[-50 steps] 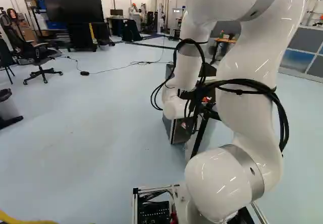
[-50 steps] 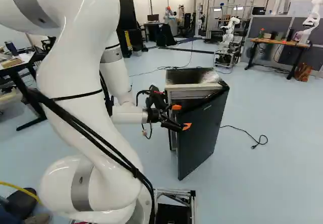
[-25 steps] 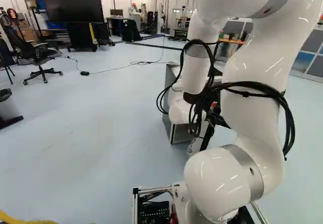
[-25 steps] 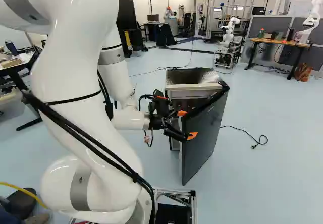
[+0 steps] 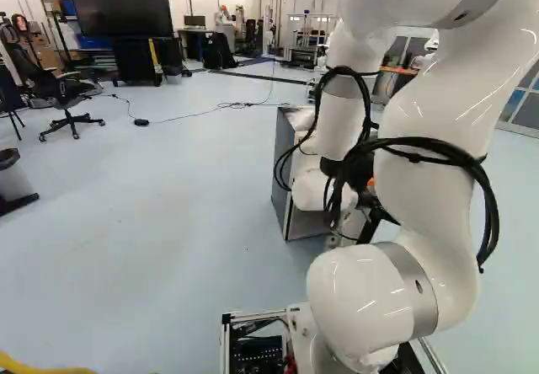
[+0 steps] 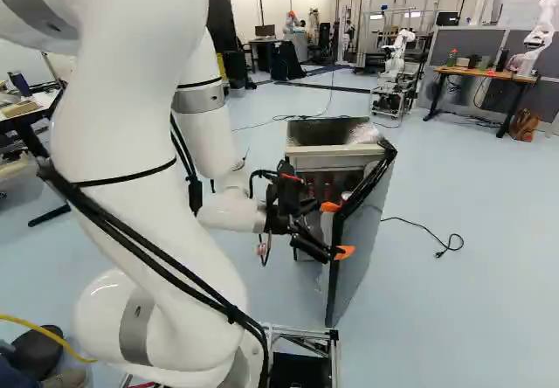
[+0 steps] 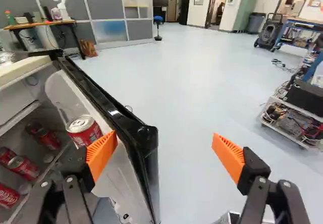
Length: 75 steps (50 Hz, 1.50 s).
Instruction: Grab a drink from the fridge
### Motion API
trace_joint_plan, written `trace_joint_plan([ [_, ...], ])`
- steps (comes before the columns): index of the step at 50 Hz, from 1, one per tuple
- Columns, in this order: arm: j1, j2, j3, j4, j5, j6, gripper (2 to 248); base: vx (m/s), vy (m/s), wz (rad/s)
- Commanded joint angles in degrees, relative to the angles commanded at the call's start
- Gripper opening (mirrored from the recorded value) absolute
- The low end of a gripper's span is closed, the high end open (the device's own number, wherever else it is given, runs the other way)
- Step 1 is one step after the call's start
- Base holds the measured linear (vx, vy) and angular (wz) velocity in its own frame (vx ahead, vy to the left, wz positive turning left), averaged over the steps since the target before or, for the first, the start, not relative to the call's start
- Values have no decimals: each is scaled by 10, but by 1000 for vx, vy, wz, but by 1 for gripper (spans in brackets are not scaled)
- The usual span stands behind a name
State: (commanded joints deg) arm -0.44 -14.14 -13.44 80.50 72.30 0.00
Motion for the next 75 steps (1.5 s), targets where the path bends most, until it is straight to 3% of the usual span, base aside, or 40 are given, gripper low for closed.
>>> trace_joint_plan([
  [37, -130, -30, -50, 30, 8, 0, 247, 0, 0, 0],
  [47, -146, -37, -62, 36, 8, 0, 247, 0, 0, 0],
  [75, -166, -47, -79, 52, 8, 0, 247, 0, 0, 0],
])
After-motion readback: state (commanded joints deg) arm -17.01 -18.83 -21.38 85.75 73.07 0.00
